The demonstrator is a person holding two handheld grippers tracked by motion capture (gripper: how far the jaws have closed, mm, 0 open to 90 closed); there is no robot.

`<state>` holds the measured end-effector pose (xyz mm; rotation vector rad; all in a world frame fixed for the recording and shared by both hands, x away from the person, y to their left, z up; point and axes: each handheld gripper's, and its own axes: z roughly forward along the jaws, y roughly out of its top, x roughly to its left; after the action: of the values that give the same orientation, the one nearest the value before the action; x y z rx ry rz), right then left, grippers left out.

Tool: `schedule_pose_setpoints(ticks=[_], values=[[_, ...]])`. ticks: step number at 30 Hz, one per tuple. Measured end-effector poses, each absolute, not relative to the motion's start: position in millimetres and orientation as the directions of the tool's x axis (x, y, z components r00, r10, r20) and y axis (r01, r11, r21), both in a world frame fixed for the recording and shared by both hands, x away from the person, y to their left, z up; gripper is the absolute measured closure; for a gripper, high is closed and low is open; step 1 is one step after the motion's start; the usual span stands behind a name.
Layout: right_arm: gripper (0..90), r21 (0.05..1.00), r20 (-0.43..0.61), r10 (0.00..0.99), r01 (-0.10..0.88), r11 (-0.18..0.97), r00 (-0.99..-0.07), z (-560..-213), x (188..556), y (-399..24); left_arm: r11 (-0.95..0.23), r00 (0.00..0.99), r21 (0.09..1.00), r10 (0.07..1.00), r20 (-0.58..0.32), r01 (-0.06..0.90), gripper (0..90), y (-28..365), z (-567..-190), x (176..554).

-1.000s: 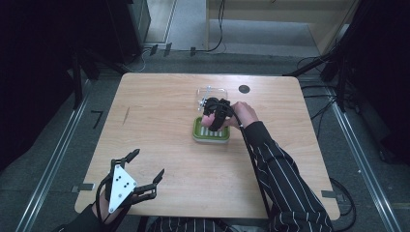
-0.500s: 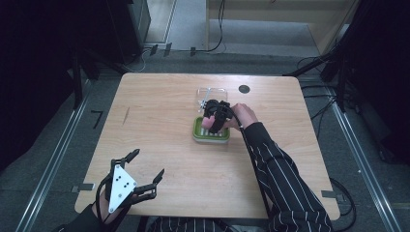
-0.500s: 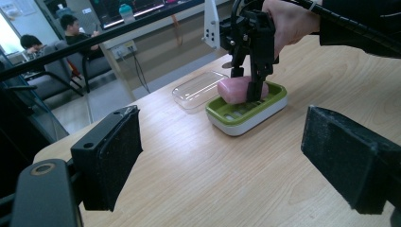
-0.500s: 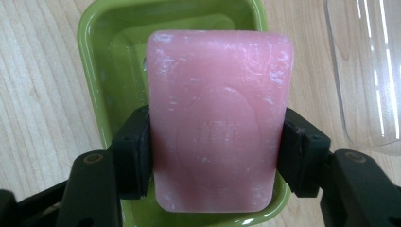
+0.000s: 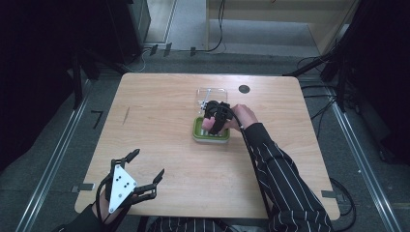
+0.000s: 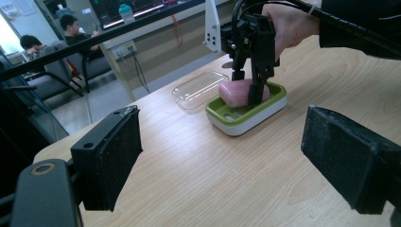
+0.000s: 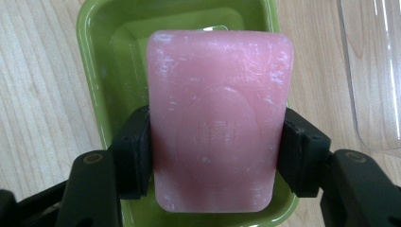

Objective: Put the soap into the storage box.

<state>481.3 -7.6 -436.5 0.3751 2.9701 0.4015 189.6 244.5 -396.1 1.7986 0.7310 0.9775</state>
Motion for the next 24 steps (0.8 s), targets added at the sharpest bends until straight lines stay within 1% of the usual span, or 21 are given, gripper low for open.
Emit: schedule_pose_setpoints(ticks=[24], values=[[38.3,0.276,-0.069,0.245,0.218,0.936,-0.967,-442.6,482.4,-6.9,-0.390,0.506,0.918,0.806,0.307,0.065,13.3,244.4,-396.2,189.8]])
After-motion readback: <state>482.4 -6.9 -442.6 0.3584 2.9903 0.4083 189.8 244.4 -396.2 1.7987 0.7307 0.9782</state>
